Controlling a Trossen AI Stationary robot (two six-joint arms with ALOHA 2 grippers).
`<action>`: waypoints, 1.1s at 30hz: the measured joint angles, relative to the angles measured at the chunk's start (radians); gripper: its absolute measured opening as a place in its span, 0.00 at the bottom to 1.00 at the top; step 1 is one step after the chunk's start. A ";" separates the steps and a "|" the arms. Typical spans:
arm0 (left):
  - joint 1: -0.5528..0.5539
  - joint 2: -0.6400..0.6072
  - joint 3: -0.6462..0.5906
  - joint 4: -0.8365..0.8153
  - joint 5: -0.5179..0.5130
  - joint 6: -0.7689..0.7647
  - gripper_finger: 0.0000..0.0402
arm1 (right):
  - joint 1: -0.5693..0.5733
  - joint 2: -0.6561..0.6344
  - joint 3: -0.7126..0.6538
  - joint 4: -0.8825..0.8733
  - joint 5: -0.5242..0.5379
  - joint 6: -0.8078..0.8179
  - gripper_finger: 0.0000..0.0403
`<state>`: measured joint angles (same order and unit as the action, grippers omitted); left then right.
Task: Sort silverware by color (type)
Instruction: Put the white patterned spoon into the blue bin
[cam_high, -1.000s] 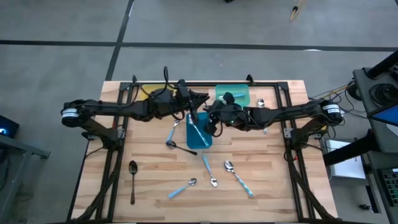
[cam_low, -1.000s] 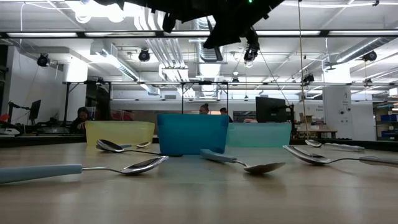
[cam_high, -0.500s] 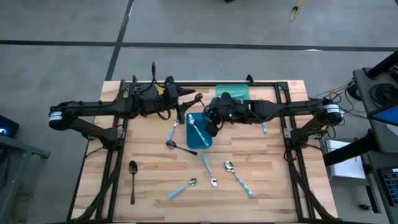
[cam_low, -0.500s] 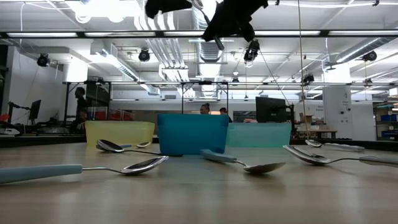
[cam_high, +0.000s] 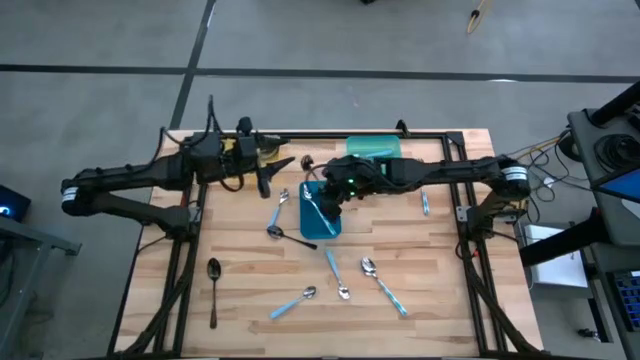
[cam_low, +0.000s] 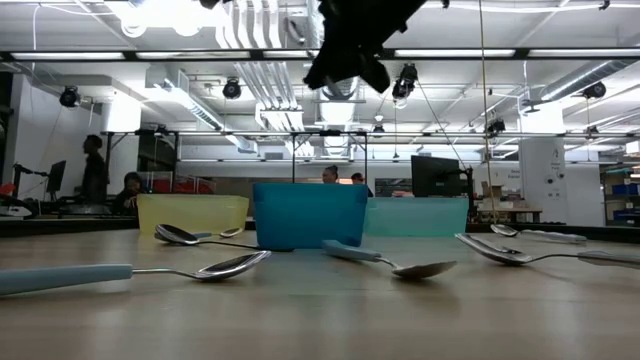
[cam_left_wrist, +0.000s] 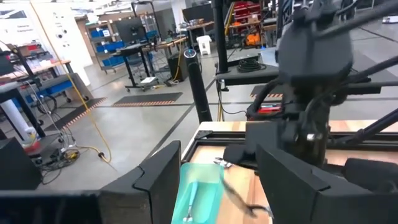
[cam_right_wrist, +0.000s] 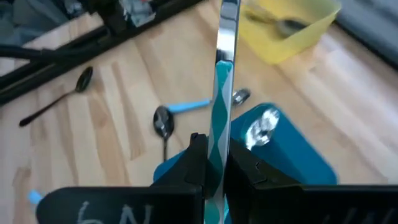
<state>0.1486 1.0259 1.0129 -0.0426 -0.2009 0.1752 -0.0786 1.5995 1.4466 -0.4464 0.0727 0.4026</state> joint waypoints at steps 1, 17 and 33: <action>0.000 -0.015 -0.012 0.000 0.000 0.000 0.47 | -0.004 0.018 0.018 -0.017 -0.018 0.004 0.05; 0.000 -0.268 -0.285 0.211 -0.003 0.004 0.47 | -0.088 0.173 0.089 -0.115 -0.330 0.183 0.05; 0.000 -0.287 -0.365 0.240 -0.003 0.026 0.47 | -0.092 0.274 0.089 -0.142 -0.348 0.321 0.05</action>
<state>0.1486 0.7388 0.6478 0.1975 -0.2035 0.2012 -0.1709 1.8737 1.5352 -0.5883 -0.2756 0.7232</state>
